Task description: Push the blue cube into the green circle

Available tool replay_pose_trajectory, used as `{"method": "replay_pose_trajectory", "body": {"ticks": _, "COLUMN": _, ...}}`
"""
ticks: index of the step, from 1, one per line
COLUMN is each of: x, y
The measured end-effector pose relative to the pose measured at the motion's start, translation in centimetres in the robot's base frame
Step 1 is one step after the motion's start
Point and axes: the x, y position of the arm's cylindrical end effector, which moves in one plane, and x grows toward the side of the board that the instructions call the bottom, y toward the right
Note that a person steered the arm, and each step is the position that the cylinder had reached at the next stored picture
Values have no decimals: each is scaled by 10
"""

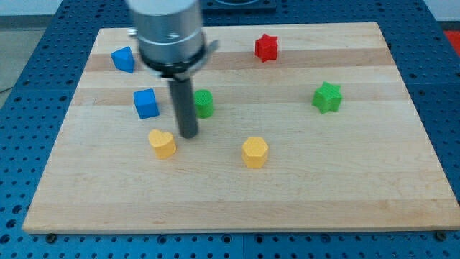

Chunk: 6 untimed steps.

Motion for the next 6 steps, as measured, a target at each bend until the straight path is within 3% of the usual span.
{"method": "replay_pose_trajectory", "body": {"ticks": 2, "x": -1, "y": -115}}
{"method": "replay_pose_trajectory", "body": {"ticks": 3, "x": -34, "y": -145}}
{"method": "replay_pose_trajectory", "body": {"ticks": 4, "x": -64, "y": -125}}
{"method": "replay_pose_trajectory", "body": {"ticks": 5, "x": -66, "y": -58}}
{"method": "replay_pose_trajectory", "body": {"ticks": 6, "x": -65, "y": -32}}
